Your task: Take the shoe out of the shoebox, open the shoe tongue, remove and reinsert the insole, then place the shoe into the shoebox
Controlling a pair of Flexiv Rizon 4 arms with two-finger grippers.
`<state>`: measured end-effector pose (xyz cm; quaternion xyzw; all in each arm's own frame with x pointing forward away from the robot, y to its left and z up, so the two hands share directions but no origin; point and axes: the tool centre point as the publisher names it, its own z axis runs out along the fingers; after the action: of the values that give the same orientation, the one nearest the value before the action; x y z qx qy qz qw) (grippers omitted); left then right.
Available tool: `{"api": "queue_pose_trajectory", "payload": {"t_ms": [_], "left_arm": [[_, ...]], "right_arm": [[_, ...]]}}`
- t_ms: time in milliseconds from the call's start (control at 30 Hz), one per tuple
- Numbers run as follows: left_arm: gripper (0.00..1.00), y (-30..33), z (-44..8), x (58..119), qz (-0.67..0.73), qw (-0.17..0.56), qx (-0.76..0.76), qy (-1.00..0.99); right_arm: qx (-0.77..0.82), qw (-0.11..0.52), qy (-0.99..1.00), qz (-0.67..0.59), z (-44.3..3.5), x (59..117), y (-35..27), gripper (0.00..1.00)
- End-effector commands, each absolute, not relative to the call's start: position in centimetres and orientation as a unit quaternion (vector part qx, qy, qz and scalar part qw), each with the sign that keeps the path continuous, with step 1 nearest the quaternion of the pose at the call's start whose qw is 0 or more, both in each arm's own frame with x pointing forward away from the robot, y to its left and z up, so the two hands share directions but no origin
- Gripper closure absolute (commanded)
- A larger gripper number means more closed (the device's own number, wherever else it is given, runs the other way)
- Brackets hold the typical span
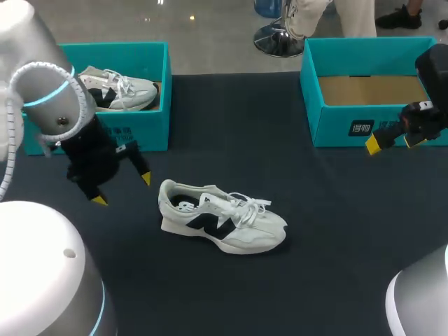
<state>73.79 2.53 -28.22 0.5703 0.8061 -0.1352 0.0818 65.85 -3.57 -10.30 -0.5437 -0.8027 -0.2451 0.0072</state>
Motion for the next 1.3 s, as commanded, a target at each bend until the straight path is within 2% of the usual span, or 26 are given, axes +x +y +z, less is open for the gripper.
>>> {"api": "queue_pose_trajectory", "payload": {"t_ms": [33,433,567,767,900,1300], "left_arm": [[0.0,3.1,-28.4,73.4,-0.159,0.12,0.564,0.801],[0.0,3.1,-28.4,73.4,-0.159,0.12,0.564,0.801],[0.0,5.1,-28.0,74.6,-0.254,0.139,0.466,0.836],[0.0,8.1,-30.0,75.1,-0.366,0.089,0.388,0.841],[0.0,9.6,-31.6,75.3,-0.409,0.065,0.345,0.842],[0.0,11.6,-33.7,74.7,-0.48,0.055,0.208,0.85]], "right_arm": [[-0.544,0.01,-0.803,-0.242,-10.2,66.3,-3.4,0.0],[-0.544,0.01,-0.803,-0.242,-10.2,66.3,-3.4,0.0],[-0.544,0.01,-0.803,-0.242,-10.2,66.3,-3.4,0.0],[-0.544,0.01,-0.803,-0.242,-10.2,66.3,-3.4,0.0],[-0.544,0.01,-0.803,-0.242,-10.2,66.3,-3.4,0.0],[-0.544,0.01,-0.803,-0.242,-10.2,66.3,-3.4,0.0]]}}
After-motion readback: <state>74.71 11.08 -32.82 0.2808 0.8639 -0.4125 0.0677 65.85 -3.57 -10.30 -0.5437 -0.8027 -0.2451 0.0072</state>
